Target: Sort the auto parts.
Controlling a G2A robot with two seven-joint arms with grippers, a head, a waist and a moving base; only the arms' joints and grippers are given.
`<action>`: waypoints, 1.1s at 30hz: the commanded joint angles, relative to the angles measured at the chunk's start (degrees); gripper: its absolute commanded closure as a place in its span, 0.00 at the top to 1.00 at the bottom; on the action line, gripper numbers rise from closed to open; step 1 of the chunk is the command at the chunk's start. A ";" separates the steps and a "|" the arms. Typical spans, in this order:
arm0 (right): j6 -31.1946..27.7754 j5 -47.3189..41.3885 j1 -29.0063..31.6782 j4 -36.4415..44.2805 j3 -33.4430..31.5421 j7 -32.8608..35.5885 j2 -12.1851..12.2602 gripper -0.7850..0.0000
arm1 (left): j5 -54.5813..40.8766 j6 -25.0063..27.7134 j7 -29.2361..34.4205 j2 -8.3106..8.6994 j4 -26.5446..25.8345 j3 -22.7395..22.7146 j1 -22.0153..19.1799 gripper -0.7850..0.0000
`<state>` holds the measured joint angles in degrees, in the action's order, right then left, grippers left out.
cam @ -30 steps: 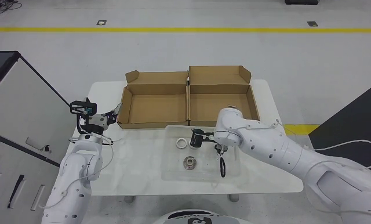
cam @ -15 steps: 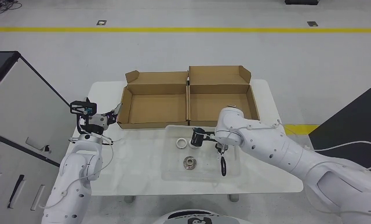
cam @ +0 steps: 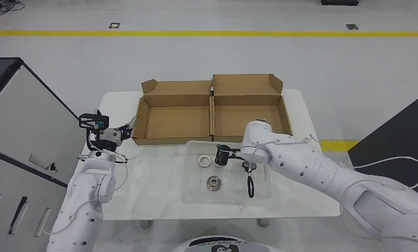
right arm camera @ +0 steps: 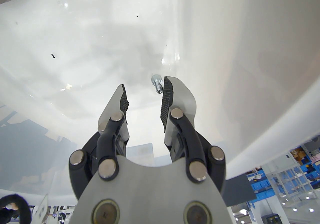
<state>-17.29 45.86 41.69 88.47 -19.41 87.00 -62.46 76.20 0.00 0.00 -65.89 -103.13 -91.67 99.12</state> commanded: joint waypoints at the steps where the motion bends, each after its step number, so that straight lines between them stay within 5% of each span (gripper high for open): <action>1: 0.06 -0.30 -0.14 -0.08 0.14 0.06 -0.02 0.30 | 0.00 0.00 0.00 0.00 0.00 0.00 0.00 1.00; 10: 0.10 -1.51 -0.62 -0.21 0.30 0.09 0.36 0.23 | 0.00 0.00 0.00 0.00 0.00 0.00 0.00 1.00; 14: -0.07 -1.75 -0.69 -0.46 0.30 -0.07 0.43 0.00 | 0.00 0.00 0.00 0.00 0.00 0.00 0.00 1.00; 26: 0.45 -3.52 -1.27 1.39 -0.22 0.45 0.85 0.00 | 0.00 0.00 0.00 0.00 0.00 0.00 0.00 1.00; 33: 1.40 -7.31 -1.50 6.92 -4.21 1.00 3.16 0.00 | 0.00 0.00 0.00 0.00 0.00 0.00 0.00 1.00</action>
<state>-16.11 39.36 40.17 94.39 -22.65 88.02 -59.82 76.20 0.00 0.00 -65.89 -103.13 -91.67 99.12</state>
